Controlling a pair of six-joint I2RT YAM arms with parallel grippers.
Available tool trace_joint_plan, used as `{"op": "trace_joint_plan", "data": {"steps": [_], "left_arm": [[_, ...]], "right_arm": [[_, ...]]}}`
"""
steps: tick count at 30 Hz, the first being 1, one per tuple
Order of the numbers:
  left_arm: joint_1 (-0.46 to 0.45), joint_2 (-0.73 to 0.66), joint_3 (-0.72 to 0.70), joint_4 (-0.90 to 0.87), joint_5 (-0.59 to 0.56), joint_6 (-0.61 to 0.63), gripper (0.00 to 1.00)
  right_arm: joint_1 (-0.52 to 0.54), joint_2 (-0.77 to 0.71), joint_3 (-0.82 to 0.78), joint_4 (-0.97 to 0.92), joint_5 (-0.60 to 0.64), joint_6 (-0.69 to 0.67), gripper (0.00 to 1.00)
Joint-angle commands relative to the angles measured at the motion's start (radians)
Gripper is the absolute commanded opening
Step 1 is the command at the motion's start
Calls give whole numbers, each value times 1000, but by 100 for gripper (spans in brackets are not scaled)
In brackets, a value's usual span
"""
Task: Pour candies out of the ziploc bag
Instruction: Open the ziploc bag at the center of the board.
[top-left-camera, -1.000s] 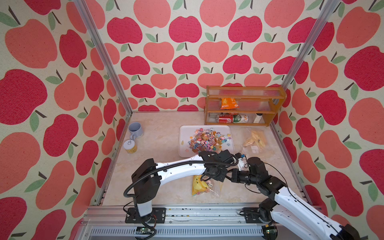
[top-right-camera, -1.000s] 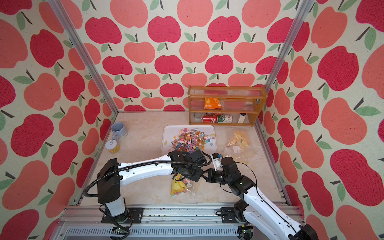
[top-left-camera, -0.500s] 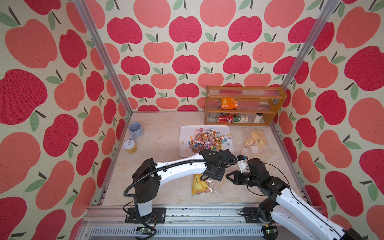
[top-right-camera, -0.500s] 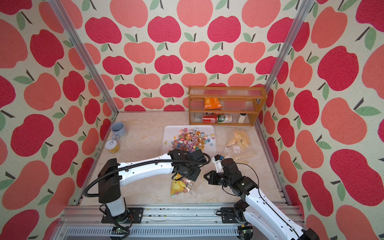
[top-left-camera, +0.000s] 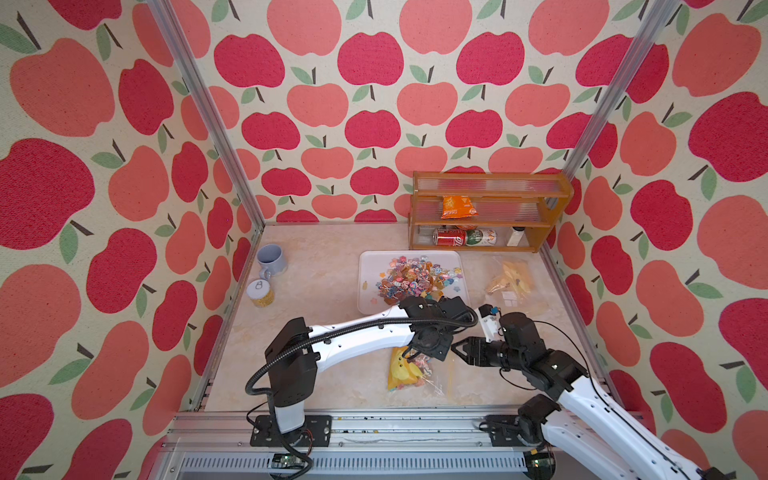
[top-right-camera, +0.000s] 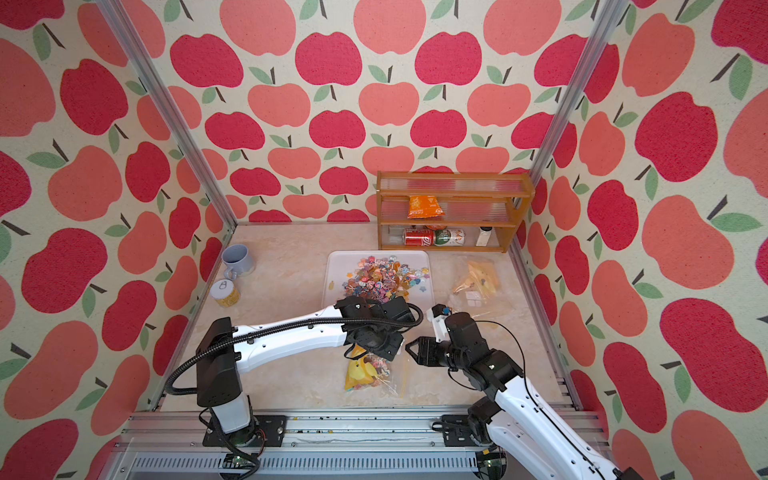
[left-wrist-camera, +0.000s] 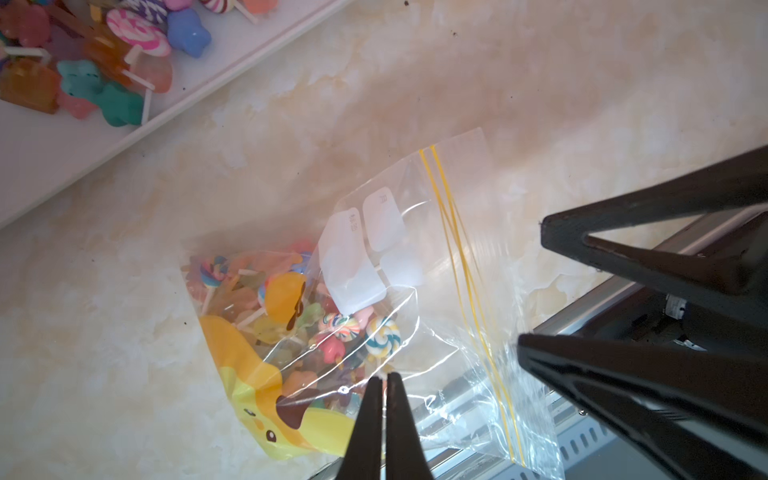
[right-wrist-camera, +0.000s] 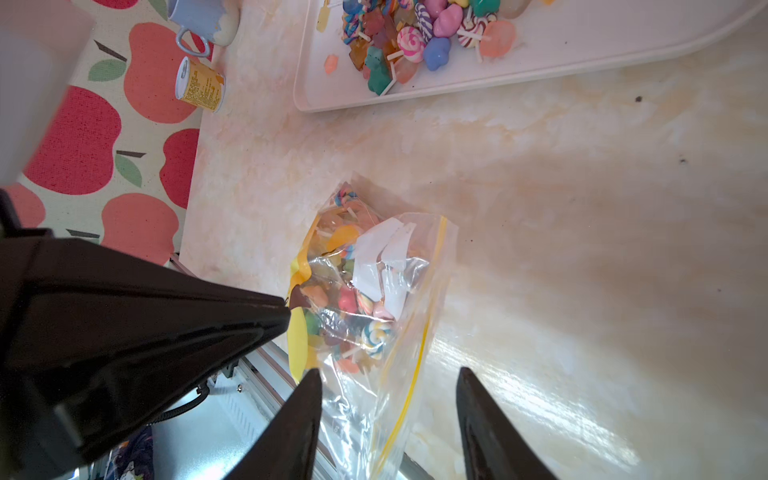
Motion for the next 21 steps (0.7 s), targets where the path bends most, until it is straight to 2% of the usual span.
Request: {"op": "trace_joint_plan", "data": {"steps": [1,3,6,10,16,21], "left_arm": [[7,-46,-2,11,-20,1,0],[17,-79,-35,25,-21,-5,0],[37,-138,-94,46,-21,-20,0],[86,-229,-213,94,-2,-64,0],[166,-368,-422,236,81,-146,0],[184,-415,-504,289,116,-177,0]], "right_arm": [[9,-1,49,-100,53,-43,59],[9,-3,71,-139,70,-56,59],[9,-26,112,-183,62,-65,53],[17,-35,136,-190,-43,-44,51],[84,-25,71,-108,-63,33,51],[118,35,20,-12,-55,75,47]]}}
